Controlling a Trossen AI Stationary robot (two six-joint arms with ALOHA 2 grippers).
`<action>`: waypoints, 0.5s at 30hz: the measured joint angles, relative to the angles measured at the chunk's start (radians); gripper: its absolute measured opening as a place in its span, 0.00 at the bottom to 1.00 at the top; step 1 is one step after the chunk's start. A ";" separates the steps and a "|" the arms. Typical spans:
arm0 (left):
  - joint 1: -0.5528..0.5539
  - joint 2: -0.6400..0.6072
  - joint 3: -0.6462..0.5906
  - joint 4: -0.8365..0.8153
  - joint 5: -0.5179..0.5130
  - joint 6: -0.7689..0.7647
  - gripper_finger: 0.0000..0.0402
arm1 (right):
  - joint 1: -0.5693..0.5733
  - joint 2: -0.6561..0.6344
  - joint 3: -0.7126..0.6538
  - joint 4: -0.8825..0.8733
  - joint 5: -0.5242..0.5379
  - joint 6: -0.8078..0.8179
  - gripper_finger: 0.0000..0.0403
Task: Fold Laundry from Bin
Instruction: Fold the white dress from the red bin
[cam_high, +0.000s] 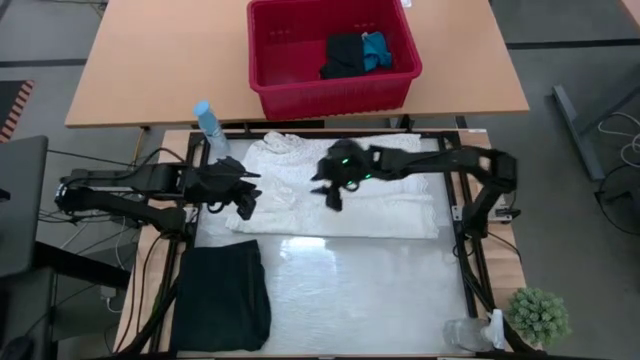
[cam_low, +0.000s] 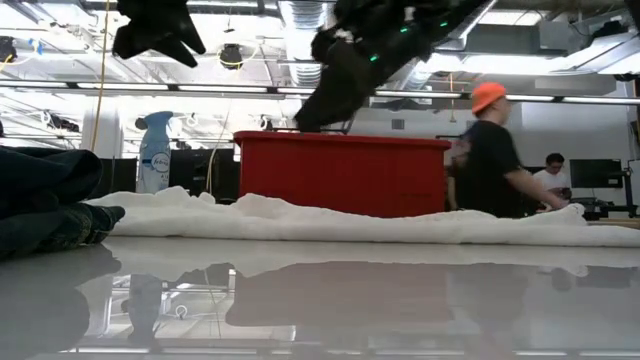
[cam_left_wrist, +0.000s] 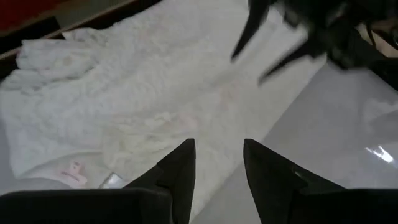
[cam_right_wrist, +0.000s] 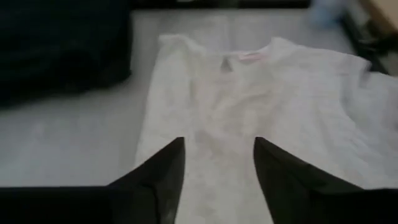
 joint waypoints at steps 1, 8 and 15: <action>-0.003 -0.007 0.000 -0.005 -0.012 -0.002 0.32 | 0.012 0.032 0.024 -0.009 0.000 -0.030 0.57; -0.009 -0.012 0.000 -0.029 -0.024 -0.008 0.33 | 0.077 0.236 0.207 -0.085 0.071 -0.211 0.63; -0.008 -0.009 -0.001 -0.043 -0.006 -0.009 0.33 | 0.079 0.364 0.334 -0.188 0.086 -0.302 0.62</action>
